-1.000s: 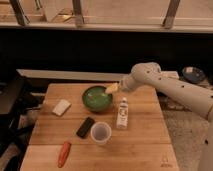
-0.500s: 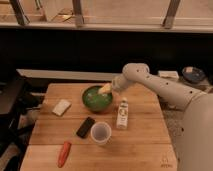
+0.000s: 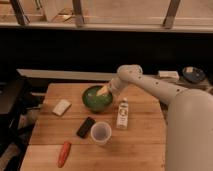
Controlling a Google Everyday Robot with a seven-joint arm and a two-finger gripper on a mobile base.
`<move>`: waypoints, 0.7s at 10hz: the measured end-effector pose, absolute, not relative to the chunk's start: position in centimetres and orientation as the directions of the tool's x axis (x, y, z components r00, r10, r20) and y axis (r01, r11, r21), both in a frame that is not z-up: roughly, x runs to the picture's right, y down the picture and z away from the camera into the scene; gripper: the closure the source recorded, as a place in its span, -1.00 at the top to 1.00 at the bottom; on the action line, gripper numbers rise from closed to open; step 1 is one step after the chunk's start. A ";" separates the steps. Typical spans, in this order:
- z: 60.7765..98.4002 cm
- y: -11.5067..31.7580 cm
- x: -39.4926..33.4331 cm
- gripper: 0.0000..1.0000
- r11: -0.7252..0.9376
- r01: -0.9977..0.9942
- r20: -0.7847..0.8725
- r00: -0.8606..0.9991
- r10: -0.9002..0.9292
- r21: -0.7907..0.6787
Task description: Pick up the ceramic bowl
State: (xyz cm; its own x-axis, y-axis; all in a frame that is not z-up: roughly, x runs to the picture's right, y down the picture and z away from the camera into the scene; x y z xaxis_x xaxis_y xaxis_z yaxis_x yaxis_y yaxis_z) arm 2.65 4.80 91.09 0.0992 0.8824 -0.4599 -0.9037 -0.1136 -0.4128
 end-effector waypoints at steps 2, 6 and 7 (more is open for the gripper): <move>92.0 6.2 2.4 0.55 -0.130 -0.902 -0.494 0.101 0.863 -0.411; 92.4 8.2 0.7 -0.24 -0.136 -0.868 -0.526 0.158 0.836 -0.477; 92.2 8.1 0.5 -0.43 -0.123 -0.862 -0.518 0.178 0.836 -0.493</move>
State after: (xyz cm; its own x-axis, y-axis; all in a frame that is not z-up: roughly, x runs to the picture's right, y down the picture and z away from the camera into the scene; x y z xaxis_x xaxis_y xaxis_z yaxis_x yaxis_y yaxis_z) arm 0.47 8.14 92.22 0.1776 0.8365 -0.5185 -0.8615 -0.1225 -0.4927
